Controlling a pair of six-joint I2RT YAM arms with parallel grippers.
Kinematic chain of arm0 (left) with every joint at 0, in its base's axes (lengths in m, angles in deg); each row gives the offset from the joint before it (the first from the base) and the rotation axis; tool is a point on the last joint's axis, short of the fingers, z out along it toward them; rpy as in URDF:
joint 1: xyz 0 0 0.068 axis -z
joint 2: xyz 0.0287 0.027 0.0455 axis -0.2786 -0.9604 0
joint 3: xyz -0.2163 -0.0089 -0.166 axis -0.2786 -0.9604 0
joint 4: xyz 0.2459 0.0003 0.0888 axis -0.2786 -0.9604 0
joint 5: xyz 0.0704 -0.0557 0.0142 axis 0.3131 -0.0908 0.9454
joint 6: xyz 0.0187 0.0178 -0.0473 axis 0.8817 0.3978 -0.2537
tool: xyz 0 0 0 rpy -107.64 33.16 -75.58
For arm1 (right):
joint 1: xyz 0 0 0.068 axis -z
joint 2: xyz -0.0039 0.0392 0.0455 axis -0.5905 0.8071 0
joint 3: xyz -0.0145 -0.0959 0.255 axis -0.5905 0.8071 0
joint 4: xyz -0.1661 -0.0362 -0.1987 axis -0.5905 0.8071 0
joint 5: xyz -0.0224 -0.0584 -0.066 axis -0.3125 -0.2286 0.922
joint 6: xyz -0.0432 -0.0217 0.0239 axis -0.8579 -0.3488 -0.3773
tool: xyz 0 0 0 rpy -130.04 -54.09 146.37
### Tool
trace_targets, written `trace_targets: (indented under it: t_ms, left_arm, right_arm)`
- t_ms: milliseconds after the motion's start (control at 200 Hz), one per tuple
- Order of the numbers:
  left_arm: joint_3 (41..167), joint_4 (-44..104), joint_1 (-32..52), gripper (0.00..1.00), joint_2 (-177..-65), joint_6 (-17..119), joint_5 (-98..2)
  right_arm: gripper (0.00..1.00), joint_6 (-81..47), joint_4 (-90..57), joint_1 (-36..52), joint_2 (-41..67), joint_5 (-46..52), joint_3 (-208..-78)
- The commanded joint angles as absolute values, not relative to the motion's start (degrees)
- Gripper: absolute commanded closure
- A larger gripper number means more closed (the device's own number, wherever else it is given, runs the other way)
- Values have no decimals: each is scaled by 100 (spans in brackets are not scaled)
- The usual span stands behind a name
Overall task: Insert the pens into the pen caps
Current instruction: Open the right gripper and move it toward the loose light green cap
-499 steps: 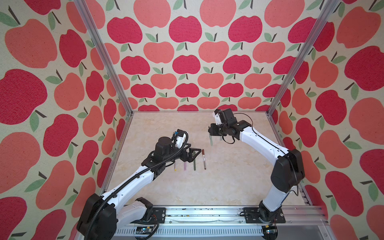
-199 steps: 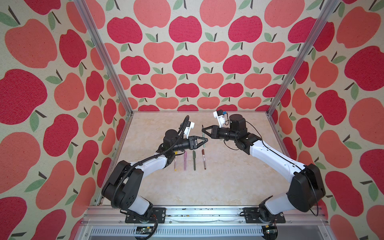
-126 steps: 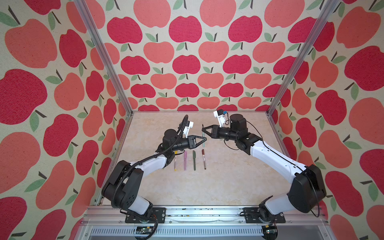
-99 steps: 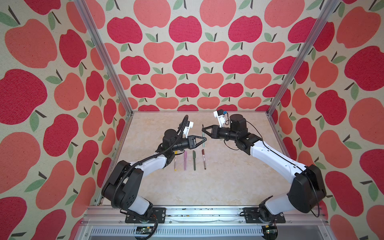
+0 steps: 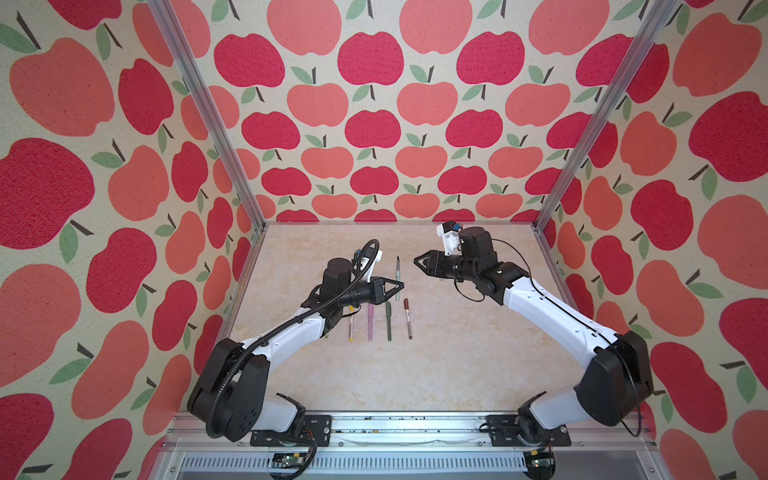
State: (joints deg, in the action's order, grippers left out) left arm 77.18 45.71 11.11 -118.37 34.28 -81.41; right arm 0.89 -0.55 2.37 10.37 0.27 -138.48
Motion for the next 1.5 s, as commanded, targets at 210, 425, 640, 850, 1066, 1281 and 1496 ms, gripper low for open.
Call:
trace_targets:
  t_ms: [210,425,640,850,1066,1281,1496]
  left_arm:
    - [7858,3268,1155,100,-11541,4248,-7472]
    - [7748,3291,1230,100,-11425,4233,-7301]
    - [7686,3134,1252,100,-11260,4334,-7163]
    - [7655,3084,1256,100,-11196,4370,-7097]
    - [7589,3131,1254,100,-11182,4369,-7026]
    - [7657,3106,1255,100,-11245,4395,-7062]
    - [7653,3072,1260,100,-11223,4404,-7027]
  right_arm:
    - [41,-946,2544,659,2816,1459,-15434]
    - [33,-663,2508,1191,3796,1031,-15794]
    - [30,-389,2279,1471,4356,601,-15867]
    - [30,-159,2018,1527,4704,170,-15958]
    - [31,53,1751,1527,4910,-78,-15996]
    - [32,149,1500,1527,5127,-246,-16150]
    - [32,216,1329,1520,5336,-426,-16430]
